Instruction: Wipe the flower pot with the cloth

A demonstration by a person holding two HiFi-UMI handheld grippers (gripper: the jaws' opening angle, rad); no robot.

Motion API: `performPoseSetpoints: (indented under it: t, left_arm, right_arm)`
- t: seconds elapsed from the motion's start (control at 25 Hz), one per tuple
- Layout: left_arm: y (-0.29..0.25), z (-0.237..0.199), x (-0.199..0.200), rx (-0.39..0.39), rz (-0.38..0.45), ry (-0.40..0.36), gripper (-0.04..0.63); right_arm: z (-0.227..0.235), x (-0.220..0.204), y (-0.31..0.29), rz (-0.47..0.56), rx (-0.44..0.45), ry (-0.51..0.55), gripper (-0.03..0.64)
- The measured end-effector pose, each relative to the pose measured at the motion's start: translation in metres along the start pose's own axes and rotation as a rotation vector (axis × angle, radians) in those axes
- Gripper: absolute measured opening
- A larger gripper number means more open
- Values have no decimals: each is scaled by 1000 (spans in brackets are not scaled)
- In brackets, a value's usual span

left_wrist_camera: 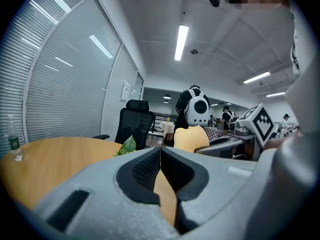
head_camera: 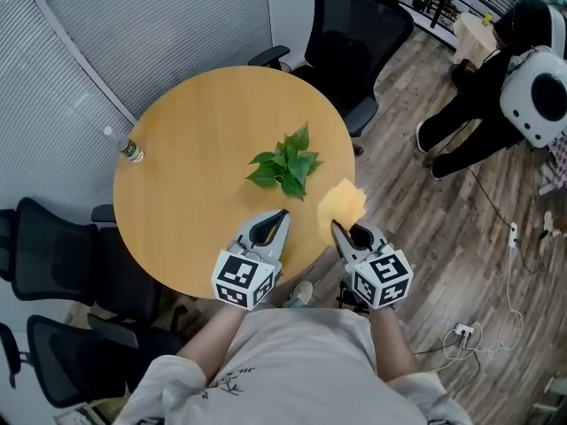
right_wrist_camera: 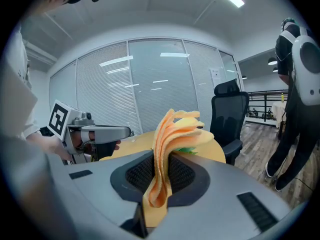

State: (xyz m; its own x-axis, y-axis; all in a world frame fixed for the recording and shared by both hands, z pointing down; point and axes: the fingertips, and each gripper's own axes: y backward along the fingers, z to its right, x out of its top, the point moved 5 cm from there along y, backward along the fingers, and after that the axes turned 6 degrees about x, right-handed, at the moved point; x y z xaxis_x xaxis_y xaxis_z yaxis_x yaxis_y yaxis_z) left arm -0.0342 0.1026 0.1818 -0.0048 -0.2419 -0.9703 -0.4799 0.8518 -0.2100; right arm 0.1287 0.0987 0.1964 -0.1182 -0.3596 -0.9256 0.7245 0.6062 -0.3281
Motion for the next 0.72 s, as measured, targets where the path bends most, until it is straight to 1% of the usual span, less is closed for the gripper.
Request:
performPoseSetpoints:
  t: [0.48,0.64,0.72]
  left_arm:
    - [-2,-19,-8,60,-25,10,11]
    - [-5,-30,-8,52,-46,-7,11]
    - [-8,-37,-9,45,-57,-3,11]
  right_arm:
    - [15,-7,-8,-17,-6,-31,51]
    - [18,-8,-12,-31,-18,-30,51]
    - [22,-8,-16,-39,-29,-35,51]
